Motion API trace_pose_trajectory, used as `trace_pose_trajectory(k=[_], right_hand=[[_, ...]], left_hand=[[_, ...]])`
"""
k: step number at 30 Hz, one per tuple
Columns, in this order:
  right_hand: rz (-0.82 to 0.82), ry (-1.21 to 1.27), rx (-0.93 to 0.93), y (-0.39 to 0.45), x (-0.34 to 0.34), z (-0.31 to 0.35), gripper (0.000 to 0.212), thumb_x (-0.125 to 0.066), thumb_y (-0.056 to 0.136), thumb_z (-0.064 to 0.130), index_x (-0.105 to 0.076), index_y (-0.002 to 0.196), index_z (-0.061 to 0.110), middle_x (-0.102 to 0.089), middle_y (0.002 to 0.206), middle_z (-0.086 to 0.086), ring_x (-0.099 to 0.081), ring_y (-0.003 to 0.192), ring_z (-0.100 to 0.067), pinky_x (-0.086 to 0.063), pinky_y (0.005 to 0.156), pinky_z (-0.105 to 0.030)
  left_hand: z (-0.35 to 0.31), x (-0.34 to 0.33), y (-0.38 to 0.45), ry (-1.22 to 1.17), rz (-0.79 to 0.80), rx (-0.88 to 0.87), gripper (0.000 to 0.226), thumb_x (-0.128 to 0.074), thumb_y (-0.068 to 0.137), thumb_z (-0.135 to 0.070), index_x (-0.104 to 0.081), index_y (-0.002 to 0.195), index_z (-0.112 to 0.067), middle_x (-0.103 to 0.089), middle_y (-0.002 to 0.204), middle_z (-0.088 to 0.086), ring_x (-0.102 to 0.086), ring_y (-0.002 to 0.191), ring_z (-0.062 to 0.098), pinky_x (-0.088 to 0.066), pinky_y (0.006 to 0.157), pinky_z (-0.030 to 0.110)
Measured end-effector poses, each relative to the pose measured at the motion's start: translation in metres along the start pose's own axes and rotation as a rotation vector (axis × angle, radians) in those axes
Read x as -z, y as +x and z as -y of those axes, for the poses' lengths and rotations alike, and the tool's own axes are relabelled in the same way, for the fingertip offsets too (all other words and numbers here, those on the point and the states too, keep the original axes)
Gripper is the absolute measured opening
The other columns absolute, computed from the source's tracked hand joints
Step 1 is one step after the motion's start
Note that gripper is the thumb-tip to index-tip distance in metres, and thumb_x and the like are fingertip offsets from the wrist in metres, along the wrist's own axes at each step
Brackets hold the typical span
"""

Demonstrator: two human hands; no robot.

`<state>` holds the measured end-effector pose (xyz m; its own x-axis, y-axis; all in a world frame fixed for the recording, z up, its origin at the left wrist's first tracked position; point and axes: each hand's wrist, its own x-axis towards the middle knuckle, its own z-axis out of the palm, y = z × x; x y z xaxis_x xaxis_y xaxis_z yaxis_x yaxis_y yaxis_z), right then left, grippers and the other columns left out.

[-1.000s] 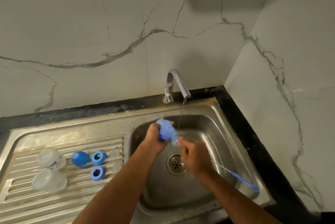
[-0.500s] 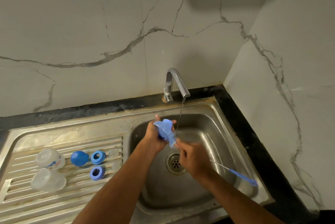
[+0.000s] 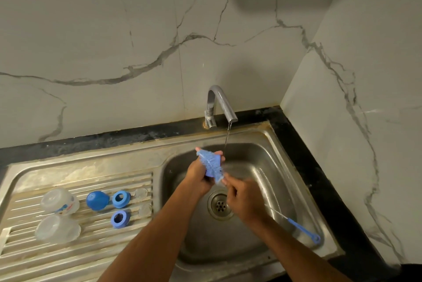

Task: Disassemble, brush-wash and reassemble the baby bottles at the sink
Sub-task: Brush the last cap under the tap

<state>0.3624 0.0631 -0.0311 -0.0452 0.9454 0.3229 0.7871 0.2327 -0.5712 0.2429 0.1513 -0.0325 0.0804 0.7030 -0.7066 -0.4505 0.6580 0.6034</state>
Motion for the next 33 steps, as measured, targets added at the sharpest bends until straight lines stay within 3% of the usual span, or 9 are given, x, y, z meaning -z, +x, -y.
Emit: trace_pose_trajectory(k=[3, 7, 10, 13, 17, 21, 26, 29, 33], right_hand=[[-0.082, 0.066, -0.164, 0.016, 0.008, -0.009, 0.011, -0.066, 0.091, 0.013, -0.076, 0.087, 0.015, -0.073, 0.071, 0.004, -0.064, 0.058, -0.007, -0.052, 0.051, -0.027], [-0.023, 0.114, -0.121, 0.02, 0.007, 0.002, 0.014, -0.065, 0.093, 0.016, -0.075, 0.084, 0.014, -0.073, 0.073, 0.005, -0.066, 0.061, -0.007, -0.054, 0.053, -0.029], [0.035, 0.067, -0.072, 0.012, 0.006, 0.001, 0.011, -0.067, 0.092, 0.017, -0.077, 0.089, 0.013, -0.075, 0.078, 0.005, -0.065, 0.062, -0.002, -0.047, 0.053, -0.009], [0.023, 0.04, -0.129, 0.018, 0.007, -0.002, 0.012, -0.069, 0.091, 0.016, -0.075, 0.082, 0.013, -0.072, 0.071, 0.006, -0.054, 0.054, 0.006, -0.035, 0.05, -0.002], [0.059, 0.028, -0.084, 0.012, 0.01, -0.001, 0.015, -0.064, 0.093, 0.021, -0.075, 0.084, 0.016, -0.073, 0.072, 0.007, -0.06, 0.055, -0.002, -0.04, 0.048, -0.012], [0.046, 0.021, -0.109, 0.021, 0.013, -0.002, 0.016, -0.065, 0.093, 0.021, -0.073, 0.079, 0.018, -0.067, 0.066, 0.011, -0.055, 0.052, 0.0, -0.035, 0.049, -0.012], [-0.005, 0.088, -0.158, 0.005, 0.01, -0.007, 0.015, -0.064, 0.095, 0.023, -0.076, 0.099, 0.015, -0.076, 0.085, 0.006, -0.067, 0.069, 0.002, -0.049, 0.057, -0.008], [-0.06, 0.057, -0.156, -0.012, 0.009, -0.011, 0.012, -0.066, 0.094, 0.02, -0.074, 0.102, 0.016, -0.075, 0.085, 0.007, -0.067, 0.068, 0.004, -0.055, 0.056, -0.014], [0.047, -0.133, -0.012, -0.025, 0.002, -0.003, 0.021, -0.074, 0.087, 0.019, -0.074, 0.107, 0.018, -0.075, 0.08, 0.004, -0.067, 0.061, -0.004, -0.053, 0.053, -0.016]], left_hand=[[0.002, 0.007, 0.0, 0.111, 0.017, -0.128, 0.054, -0.039, 0.104, -0.053, -0.067, 0.104, -0.006, -0.075, 0.099, 0.016, -0.07, 0.088, 0.028, -0.056, 0.088, 0.046], [0.003, 0.016, 0.009, 0.21, -0.032, -0.335, 0.041, -0.042, 0.107, -0.037, -0.07, 0.094, -0.01, -0.076, 0.087, 0.009, -0.072, 0.08, 0.019, -0.058, 0.067, 0.026], [0.005, 0.025, 0.016, 0.303, 0.018, -0.341, 0.032, -0.046, 0.103, -0.034, -0.068, 0.095, -0.012, -0.073, 0.087, 0.006, -0.069, 0.086, 0.02, -0.055, 0.067, 0.016], [0.002, 0.023, -0.003, 0.224, 0.031, -0.374, 0.037, -0.041, 0.108, -0.03, -0.071, 0.101, -0.009, -0.078, 0.094, 0.007, -0.075, 0.087, 0.018, -0.06, 0.072, 0.024], [0.001, 0.026, -0.003, 0.251, -0.002, -0.417, 0.036, -0.046, 0.106, -0.03, -0.071, 0.095, -0.007, -0.077, 0.084, 0.003, -0.074, 0.083, 0.02, -0.061, 0.078, 0.03], [0.004, 0.017, -0.009, 0.193, 0.012, -0.356, 0.048, -0.04, 0.106, -0.042, -0.07, 0.107, -0.005, -0.078, 0.096, 0.01, -0.074, 0.097, 0.026, -0.06, 0.074, 0.03], [-0.008, 0.039, 0.006, -0.3, 0.029, 0.102, 0.086, -0.034, 0.092, -0.077, -0.057, 0.124, -0.001, -0.069, 0.105, 0.02, -0.067, 0.094, 0.033, -0.057, 0.077, 0.041], [-0.015, 0.045, 0.0, -0.411, 0.106, 0.14, 0.063, -0.048, 0.096, -0.061, -0.055, 0.122, -0.003, -0.064, 0.094, 0.015, -0.061, 0.081, 0.025, -0.051, 0.078, 0.041], [-0.021, 0.035, -0.002, -0.456, 0.086, 0.071, 0.046, -0.047, 0.103, -0.039, -0.054, 0.127, 0.0, -0.067, 0.1, 0.018, -0.066, 0.094, 0.03, -0.051, 0.084, 0.043]])
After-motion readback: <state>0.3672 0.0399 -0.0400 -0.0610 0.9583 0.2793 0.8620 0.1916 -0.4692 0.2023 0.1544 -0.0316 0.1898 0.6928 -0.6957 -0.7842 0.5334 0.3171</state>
